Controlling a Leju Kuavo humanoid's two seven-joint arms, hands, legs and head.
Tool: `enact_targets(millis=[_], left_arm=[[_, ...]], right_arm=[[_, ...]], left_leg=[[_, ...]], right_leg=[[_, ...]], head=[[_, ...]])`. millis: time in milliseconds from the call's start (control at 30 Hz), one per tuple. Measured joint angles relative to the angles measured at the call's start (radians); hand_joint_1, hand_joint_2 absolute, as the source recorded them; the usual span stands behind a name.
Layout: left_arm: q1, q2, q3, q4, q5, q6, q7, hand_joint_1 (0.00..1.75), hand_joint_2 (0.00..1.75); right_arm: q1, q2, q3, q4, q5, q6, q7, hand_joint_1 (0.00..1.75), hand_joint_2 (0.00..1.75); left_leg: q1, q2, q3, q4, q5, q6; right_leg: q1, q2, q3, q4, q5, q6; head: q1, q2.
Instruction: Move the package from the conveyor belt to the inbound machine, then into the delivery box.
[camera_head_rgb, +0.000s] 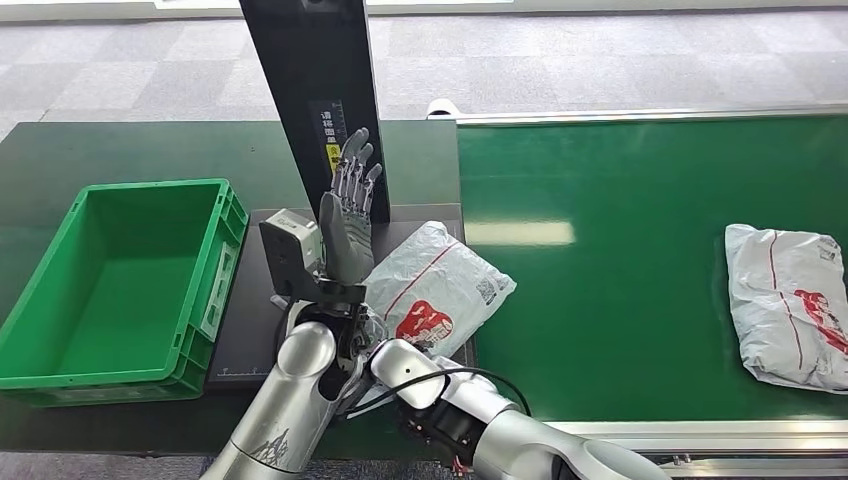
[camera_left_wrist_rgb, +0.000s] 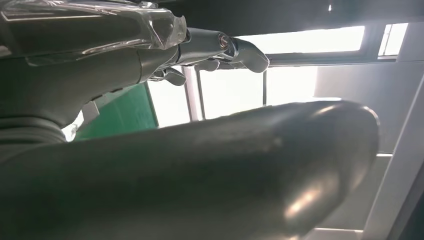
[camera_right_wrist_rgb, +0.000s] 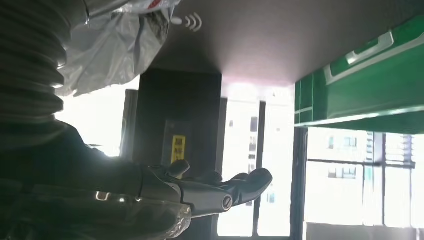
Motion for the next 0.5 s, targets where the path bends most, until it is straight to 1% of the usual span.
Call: enact_targets(millis=[100,167,500], left_arm=[[0.008,0.0,0.01,-0.002,-0.016,-0.001,0.005,0.0,0.0],[0.008,0.0,0.018,-0.007,-0.023,0.0,0.006,0.0,0.0],[0.008,0.0,0.073,-0.039,-0.048,0.002,0.009,0.0,0.0]], right_arm=[[0.003,0.002,-0.052,0.0,0.109,-0.016,0.003,0.0,1.75],[0.009,0.003,-0.088,0.0,0.132,-0.015,0.004,0.0,1.75],[0.012,0.002,-0.178,0.022,0.1,-0.016,0.022,0.0,1.75]], left_leg=[[0.0,0.0,0.0,0.0,0.0,0.0],[0.0,0.0,0.0,0.0,0.0,0.0],[0.0,0.0,0.0,0.0,0.0,0.0]], right_leg=[[0.0,0.0,0.0,0.0,0.0,0.0],[0.0,0.0,0.0,0.0,0.0,0.0],[0.0,0.0,0.0,0.0,0.0,0.0]], head=[[0.0,0.0],[0.0,0.0],[0.0,0.0]])
